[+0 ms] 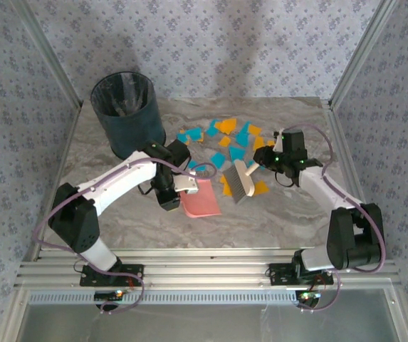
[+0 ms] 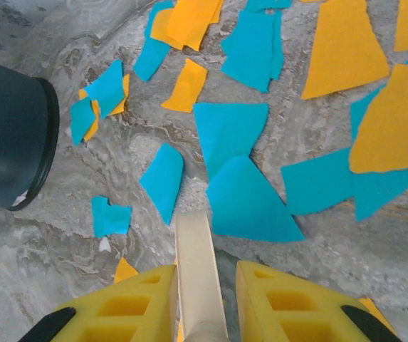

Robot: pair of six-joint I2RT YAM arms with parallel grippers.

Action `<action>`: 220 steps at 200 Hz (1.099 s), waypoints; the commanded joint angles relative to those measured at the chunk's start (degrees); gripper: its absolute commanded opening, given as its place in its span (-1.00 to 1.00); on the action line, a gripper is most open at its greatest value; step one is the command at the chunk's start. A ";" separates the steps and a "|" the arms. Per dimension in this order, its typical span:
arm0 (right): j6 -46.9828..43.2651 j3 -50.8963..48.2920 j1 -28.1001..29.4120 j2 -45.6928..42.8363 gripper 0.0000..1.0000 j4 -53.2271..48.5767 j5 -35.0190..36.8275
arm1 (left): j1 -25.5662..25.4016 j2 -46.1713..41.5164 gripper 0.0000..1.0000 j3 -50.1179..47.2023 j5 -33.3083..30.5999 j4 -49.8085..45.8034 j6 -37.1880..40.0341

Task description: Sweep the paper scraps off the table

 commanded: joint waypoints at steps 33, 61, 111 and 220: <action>-4.23 -1.60 0.63 -7.07 -1.00 -7.98 6.74 | -0.64 0.23 -1.00 -1.10 -0.83 0.69 0.83; -4.72 -1.96 0.80 -10.07 -1.00 -10.08 7.44 | -1.65 1.61 -1.00 -1.19 -1.54 -0.12 1.14; -4.29 -2.42 0.26 -15.14 -1.00 -7.76 2.49 | -2.67 4.39 -1.00 0.83 -1.17 -0.89 1.11; -18.08 -4.38 2.32 -26.94 -1.00 -10.83 28.62 | -4.53 11.30 -1.00 8.81 -1.89 -4.05 -0.42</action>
